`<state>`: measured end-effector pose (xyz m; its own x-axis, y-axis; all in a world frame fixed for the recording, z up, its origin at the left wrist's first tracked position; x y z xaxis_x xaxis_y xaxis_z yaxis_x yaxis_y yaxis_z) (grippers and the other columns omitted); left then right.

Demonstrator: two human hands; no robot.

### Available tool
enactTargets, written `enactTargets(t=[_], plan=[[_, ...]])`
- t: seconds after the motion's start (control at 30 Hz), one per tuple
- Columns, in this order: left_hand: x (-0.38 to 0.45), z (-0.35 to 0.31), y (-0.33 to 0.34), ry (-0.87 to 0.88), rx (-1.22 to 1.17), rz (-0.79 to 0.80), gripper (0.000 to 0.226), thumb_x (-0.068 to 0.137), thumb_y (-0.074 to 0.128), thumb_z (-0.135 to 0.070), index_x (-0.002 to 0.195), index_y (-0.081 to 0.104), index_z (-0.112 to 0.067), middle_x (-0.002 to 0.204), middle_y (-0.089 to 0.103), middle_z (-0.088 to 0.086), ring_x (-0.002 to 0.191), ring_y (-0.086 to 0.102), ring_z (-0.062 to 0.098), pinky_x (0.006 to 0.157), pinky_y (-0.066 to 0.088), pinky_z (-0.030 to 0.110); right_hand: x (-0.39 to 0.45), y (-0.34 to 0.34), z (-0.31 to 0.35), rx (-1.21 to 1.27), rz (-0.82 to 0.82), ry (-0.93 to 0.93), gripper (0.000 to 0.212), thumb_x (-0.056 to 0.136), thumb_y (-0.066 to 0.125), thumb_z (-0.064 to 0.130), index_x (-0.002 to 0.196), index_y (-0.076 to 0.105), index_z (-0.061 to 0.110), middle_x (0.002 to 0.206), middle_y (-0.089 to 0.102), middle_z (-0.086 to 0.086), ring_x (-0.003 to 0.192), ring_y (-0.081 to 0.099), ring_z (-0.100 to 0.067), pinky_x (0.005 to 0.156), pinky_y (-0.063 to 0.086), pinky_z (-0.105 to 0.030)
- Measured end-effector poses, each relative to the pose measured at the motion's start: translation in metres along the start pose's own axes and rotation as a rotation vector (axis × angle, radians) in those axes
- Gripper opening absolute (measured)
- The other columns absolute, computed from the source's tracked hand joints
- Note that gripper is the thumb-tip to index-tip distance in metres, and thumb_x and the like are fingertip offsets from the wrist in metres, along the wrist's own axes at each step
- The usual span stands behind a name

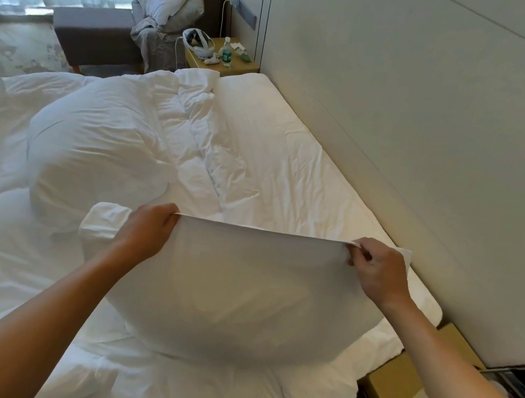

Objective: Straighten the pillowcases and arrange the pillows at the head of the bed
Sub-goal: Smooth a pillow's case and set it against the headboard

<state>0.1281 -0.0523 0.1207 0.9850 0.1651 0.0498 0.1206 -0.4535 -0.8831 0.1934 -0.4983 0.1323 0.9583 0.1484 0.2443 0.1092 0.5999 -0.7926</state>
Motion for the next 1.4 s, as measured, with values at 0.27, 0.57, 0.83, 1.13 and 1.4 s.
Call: enactTargets(t=[0.27,0.57,0.83,1.13,1.4], plan=[[0.003,-0.02,-0.029,0.069,0.026,-0.036,0.029,0.102,0.053,-0.021,0.074,0.054,-0.022,0.066,0.06,0.003,0.066,0.06,0.031,0.06,0.043,0.036,-0.001,-0.022,0.009,-0.124,-0.158,-0.025,0.025,0.095,0.072,0.016,0.071,0.071,0.009,0.068,0.066,-0.007,0.07,0.059,-0.03,0.065,0.045,-0.038],[0.002,-0.095,-0.057,0.033,0.194,-0.125,0.031,0.103,0.046,-0.029,0.084,0.069,-0.022,0.078,0.069,-0.001,0.072,0.063,0.024,0.06,0.042,0.033,-0.004,-0.081,-0.009,-0.1,-0.25,-0.069,0.027,0.094,0.075,0.019,0.069,0.073,0.009,0.062,0.064,-0.007,0.063,0.055,-0.029,0.064,0.039,-0.034],[0.019,-0.226,-0.063,0.112,0.273,-0.266,0.027,0.105,0.05,-0.031,0.097,0.075,-0.025,0.094,0.077,0.002,0.081,0.069,0.025,0.071,0.056,0.038,0.009,-0.184,-0.074,-0.023,-0.371,-0.05,0.02,0.094,0.073,0.021,0.076,0.078,0.013,0.068,0.07,-0.005,0.062,0.059,-0.028,0.059,0.042,-0.032],[0.063,-0.374,0.0,0.188,0.274,-0.237,0.027,0.105,0.048,-0.033,0.097,0.073,-0.027,0.097,0.076,0.003,0.087,0.067,0.027,0.07,0.055,0.04,0.014,-0.277,-0.194,0.018,-0.404,0.039,0.023,0.097,0.069,0.029,0.081,0.078,0.015,0.072,0.071,0.0,0.066,0.061,-0.025,0.059,0.043,-0.031],[0.121,-0.461,0.064,0.274,0.221,-0.186,0.022,0.105,0.052,-0.032,0.106,0.074,-0.028,0.105,0.076,0.003,0.083,0.057,0.014,0.067,0.048,0.032,0.006,-0.319,-0.277,-0.005,-0.411,0.191,0.028,0.098,0.067,0.029,0.077,0.072,0.013,0.071,0.066,-0.002,0.067,0.06,-0.028,0.062,0.049,-0.039]])
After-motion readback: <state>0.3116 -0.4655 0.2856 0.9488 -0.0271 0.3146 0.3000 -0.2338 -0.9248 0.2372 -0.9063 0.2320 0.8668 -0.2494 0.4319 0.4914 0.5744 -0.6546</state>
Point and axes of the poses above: each hand's wrist, its own x-axis towards the middle knuckle, its own y-axis out of the palm, z = x × y, the point moved 6 cm from there along x, towards the middle knuckle
